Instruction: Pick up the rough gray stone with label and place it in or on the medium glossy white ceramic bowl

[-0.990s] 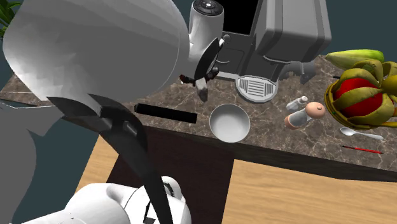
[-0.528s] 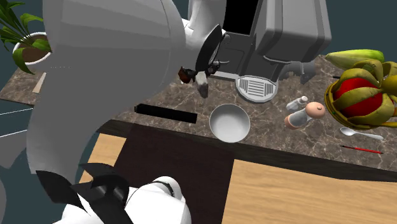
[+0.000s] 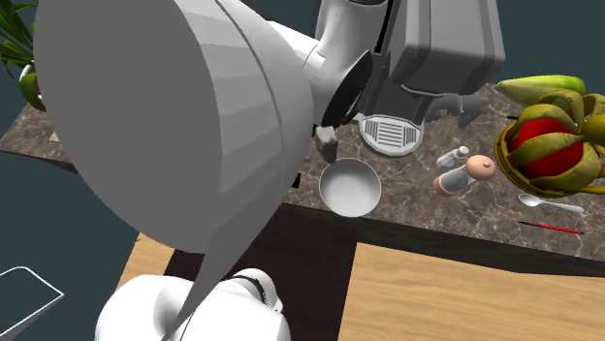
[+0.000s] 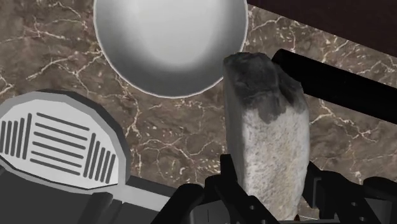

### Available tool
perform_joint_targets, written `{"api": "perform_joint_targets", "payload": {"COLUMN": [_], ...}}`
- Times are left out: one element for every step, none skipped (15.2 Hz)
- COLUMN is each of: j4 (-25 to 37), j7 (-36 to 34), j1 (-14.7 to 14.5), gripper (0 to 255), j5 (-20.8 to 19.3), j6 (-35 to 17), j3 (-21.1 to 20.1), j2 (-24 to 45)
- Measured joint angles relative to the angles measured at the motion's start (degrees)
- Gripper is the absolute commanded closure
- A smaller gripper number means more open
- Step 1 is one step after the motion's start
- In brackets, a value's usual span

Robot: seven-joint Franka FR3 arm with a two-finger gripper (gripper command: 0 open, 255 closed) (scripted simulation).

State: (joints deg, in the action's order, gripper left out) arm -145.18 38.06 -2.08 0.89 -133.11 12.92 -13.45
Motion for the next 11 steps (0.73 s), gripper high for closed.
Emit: {"api": "perform_joint_targets", "payload": {"j4": [-0.4,-1.3,-2.2,-2.8,-3.3,-3.5,-4.3,-4.1,-4.6,-4.6,-4.7], "j7": [1.2,2.4,3.5,5.1,6.1,7.0,8.5,9.7,10.8,12.1,12.7], "j1": [0.8,1.6,2.3,3.4,4.2,4.8,5.8,6.5,7.4,8.1,8.4], "gripper": [255,255,255,255,255,255,255,255,255,255,255], "j5": [-0.5,-1.0,-1.6,-2.4,-3.0,-3.5,-4.3,-4.8,-5.5,-6.0,-6.1], "j6": [0.6,0.5,0.6,1.1,1.6,2.1,1.9,2.6,3.0,3.2,2.9], "j3": [0.9,1.7,2.6,3.7,4.5,5.1,6.3,7.1,7.9,8.9,9.3], "j2": [-0.9,-1.7,-2.7,-3.8,-4.7,-5.5,-6.1,-6.6,-7.5,-7.7,-7.5]}}
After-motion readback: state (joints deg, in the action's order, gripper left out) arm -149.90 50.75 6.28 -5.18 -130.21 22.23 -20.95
